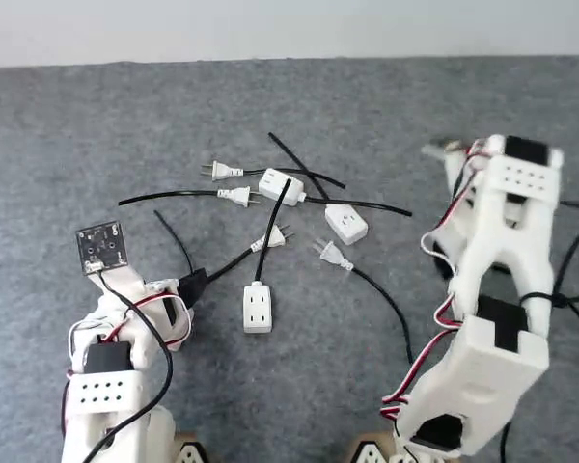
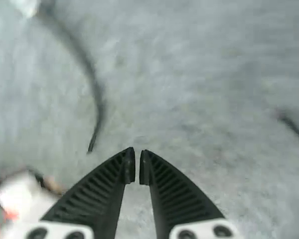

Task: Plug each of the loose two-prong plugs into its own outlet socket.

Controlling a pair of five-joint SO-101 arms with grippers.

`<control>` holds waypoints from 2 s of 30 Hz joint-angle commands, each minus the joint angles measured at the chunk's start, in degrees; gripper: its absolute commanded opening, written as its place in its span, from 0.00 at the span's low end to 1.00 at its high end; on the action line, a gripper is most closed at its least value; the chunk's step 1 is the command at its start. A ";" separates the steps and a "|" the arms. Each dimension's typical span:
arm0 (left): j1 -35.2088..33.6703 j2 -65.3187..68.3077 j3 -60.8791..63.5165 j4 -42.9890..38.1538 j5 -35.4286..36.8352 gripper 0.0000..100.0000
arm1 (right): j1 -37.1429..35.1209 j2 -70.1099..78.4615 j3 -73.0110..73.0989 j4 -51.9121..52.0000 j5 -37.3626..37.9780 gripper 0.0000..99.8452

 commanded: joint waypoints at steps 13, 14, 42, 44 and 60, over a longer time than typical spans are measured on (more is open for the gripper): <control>0.09 -0.79 -0.66 -1.49 -0.35 0.33 | 0.13 -33.01 40.79 -8.40 21.98 0.17; 0.09 -0.79 -0.66 -1.49 -0.35 0.33 | -0.13 -35.38 43.16 -9.98 21.45 0.16; 0.79 -0.62 -0.57 -2.20 -0.09 0.33 | -9.01 -50.33 70.15 -43.38 -25.14 0.15; 1.49 -0.44 -0.40 -3.52 -0.09 0.33 | -9.10 -50.33 70.42 -43.30 -25.14 0.15; 1.67 -0.62 0.40 -3.87 -0.26 0.33 | -3.03 -49.71 72.18 -42.15 -20.92 0.10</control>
